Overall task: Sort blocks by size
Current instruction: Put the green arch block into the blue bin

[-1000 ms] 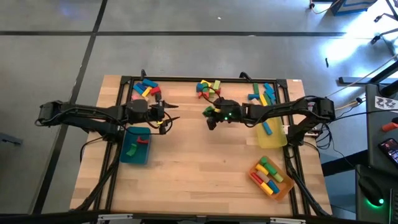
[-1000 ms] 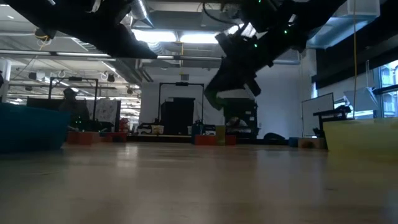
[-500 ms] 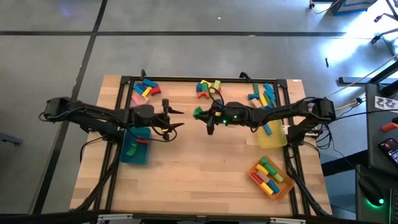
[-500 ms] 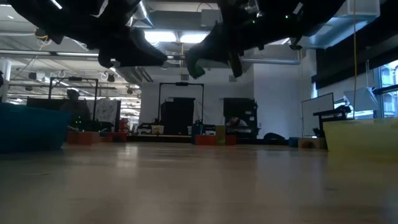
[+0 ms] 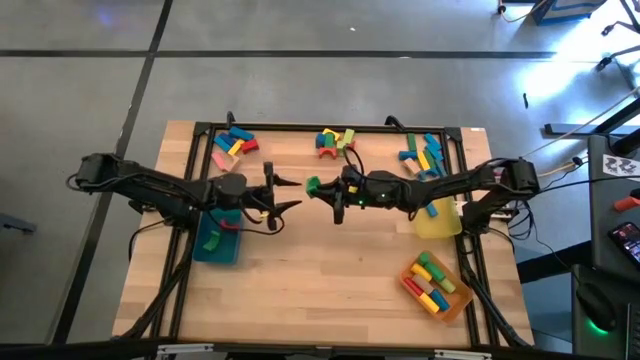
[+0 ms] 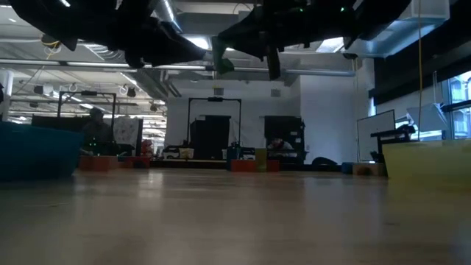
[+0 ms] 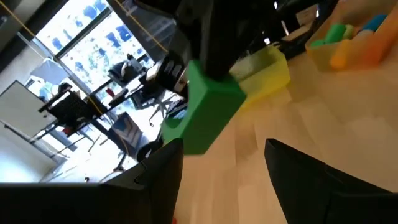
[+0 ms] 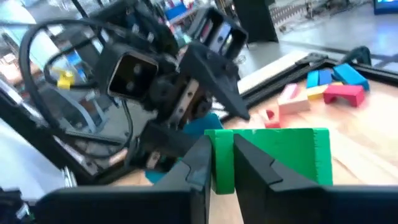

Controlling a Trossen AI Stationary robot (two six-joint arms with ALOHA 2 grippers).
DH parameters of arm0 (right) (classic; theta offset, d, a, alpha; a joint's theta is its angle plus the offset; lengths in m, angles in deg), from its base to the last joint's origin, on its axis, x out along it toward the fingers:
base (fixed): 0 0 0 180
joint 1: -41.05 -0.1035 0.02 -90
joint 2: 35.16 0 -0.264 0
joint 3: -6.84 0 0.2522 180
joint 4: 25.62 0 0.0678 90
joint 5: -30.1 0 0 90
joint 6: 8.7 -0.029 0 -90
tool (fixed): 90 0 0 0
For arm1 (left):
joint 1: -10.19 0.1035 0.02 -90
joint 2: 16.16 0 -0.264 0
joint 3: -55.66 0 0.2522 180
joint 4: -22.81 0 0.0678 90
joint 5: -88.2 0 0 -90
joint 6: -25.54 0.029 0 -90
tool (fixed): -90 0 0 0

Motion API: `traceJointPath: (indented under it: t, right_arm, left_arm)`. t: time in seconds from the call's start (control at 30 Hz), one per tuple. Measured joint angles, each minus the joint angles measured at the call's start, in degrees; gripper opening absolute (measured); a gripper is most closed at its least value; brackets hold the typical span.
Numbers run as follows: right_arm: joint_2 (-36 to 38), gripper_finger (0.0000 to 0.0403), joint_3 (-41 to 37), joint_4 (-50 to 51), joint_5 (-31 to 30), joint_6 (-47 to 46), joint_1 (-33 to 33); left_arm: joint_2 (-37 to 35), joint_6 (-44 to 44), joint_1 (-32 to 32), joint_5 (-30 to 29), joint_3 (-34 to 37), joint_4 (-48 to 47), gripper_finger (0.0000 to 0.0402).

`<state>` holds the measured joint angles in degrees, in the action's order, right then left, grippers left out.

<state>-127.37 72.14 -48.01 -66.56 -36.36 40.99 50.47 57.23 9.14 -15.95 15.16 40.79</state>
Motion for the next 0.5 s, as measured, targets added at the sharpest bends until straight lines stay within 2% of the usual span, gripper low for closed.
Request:
traceJointPath:
  t: [0.2,0.3,0.5]
  right_arm:
    - [-4.4,0.0050,0.0,-9.5,1.7,-0.7,0.0]
    - [-5.7,0.0050,1.1,-10.3,1.8,-1.4,0.1]
    - [-10.2,0.0050,6.4,-10.4,4.3,-1.9,0.0]
  left_arm:
    - [0.0,-0.1,-0.6,-1.4,0.0,1.4,0.0210]
    - [0.0,-0.2,-0.6,-3.5,0.0,1.7,0.0210]
    - [0.0,-0.1,-0.8,-3.7,0.0,1.9,0.0210]
